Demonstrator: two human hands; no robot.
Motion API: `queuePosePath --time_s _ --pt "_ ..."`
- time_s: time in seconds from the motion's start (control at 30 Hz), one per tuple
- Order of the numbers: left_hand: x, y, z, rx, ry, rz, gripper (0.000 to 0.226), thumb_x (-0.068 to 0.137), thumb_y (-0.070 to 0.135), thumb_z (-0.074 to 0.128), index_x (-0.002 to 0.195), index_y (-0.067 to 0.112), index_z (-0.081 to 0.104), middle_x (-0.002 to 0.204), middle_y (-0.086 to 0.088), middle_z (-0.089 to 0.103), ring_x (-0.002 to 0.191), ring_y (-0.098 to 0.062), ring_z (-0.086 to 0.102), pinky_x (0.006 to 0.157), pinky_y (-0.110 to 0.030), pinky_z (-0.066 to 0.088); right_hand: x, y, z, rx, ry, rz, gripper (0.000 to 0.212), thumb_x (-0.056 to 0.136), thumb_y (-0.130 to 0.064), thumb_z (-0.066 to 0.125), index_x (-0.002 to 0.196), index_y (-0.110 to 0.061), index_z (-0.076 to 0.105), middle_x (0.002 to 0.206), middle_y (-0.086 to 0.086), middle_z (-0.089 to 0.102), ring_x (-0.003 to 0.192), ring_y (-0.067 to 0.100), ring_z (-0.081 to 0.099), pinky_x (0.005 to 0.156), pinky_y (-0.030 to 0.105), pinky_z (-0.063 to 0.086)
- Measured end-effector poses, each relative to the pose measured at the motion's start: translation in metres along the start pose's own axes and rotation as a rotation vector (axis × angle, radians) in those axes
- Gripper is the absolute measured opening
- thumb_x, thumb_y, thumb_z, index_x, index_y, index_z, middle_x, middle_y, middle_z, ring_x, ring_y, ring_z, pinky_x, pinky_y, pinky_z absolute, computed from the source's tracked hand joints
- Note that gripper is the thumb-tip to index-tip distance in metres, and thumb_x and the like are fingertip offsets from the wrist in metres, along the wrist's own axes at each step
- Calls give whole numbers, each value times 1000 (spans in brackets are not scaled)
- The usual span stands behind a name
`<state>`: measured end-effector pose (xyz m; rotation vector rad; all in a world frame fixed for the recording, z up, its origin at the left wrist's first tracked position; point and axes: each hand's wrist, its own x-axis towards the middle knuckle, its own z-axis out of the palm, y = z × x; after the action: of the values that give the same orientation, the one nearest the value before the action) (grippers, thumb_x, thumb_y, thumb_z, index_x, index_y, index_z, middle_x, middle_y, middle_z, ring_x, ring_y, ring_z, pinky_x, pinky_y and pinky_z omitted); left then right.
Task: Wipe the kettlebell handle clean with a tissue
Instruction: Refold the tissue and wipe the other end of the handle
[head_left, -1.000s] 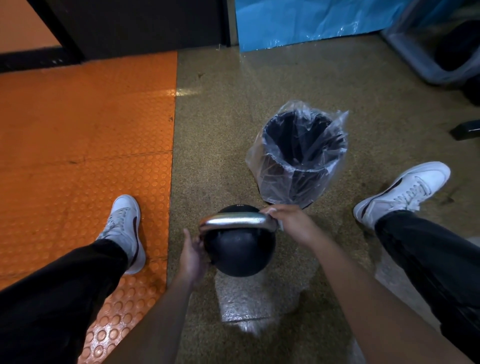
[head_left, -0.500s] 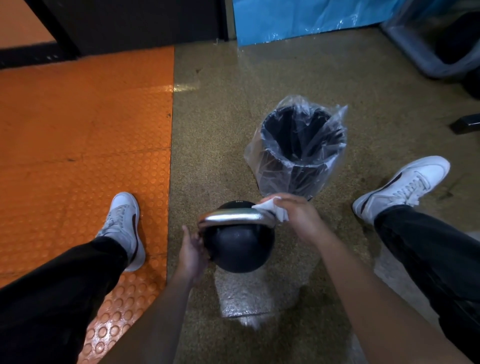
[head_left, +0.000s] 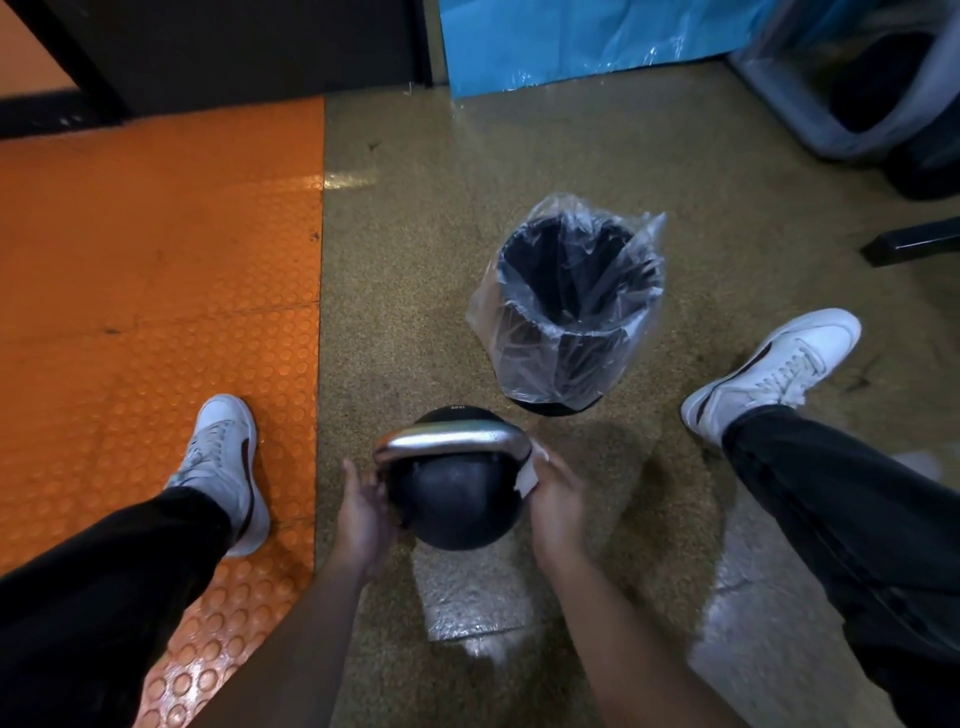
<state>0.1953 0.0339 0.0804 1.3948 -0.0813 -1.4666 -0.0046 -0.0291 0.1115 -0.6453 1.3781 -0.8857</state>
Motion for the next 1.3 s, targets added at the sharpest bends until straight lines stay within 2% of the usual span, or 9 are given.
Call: queuePosePath --time_s 0.1,0.23,0.33,0.5,0.67,0.8,1.0,1.2,1.3 --pt "-2 3 0 -17 -9 2 81 94 74 8 151 26 40 147 1 51 139 -21 39 113 -56 27 8 6 6 -5 58 118 29 100 -14 51 97 -23 78 102 -2 77 109 23 68 102 40 49" --pt "-1 3 1 5 -1 -13 83 93 75 6 152 26 38 151 2 48 141 -22 38 115 -58 25 1 -11 12 -7 33 -95 30 100 -20 50 109 -30 77 112 -8 76 113 14 67 102 36 46" --pt "0 2 0 -14 5 -10 82 93 75 6 152 27 37 149 5 48 139 -19 38 114 -51 26 -12 12 6 -42 22 -88 29 103 -29 48 120 -34 71 121 -10 71 120 13 62 104 39 46" --pt "-2 3 -2 -11 0 -14 84 92 77 7 152 26 38 152 0 47 144 -25 35 112 -53 26 0 9 15 -89 136 49 22 103 -27 50 106 -31 72 113 -5 71 113 19 64 105 42 47" --pt "-5 5 4 -20 7 -7 83 94 74 6 153 25 37 154 -2 44 145 -26 33 114 -56 22 -20 5 25 -54 118 -125 33 106 -29 45 134 -35 63 133 -11 64 123 8 56 108 34 41" --pt "-2 1 -2 -20 -3 -4 85 92 78 8 149 26 43 150 -2 50 143 -28 37 113 -56 27 -23 20 25 -144 156 36 39 107 -35 40 144 -35 52 148 -3 53 137 24 48 113 44 38" --pt "-5 4 2 -33 26 -2 80 95 74 9 150 24 39 156 -5 41 149 -28 27 119 -54 17 -32 1 42 -99 225 -172 39 107 -31 41 143 -39 53 141 -5 59 128 15 55 112 42 42" --pt "1 -1 -8 -15 -22 -3 86 89 81 9 150 31 41 152 3 47 148 -24 29 121 -58 14 -21 18 31 -67 210 34 37 107 -31 42 140 -26 59 137 3 62 127 25 56 108 41 43" --pt "0 0 -3 0 -15 -7 84 92 78 7 152 28 38 153 3 45 147 -22 29 120 -52 16 -20 11 34 -46 179 -42 36 106 -34 43 138 -38 58 136 -6 63 126 16 56 110 40 42"
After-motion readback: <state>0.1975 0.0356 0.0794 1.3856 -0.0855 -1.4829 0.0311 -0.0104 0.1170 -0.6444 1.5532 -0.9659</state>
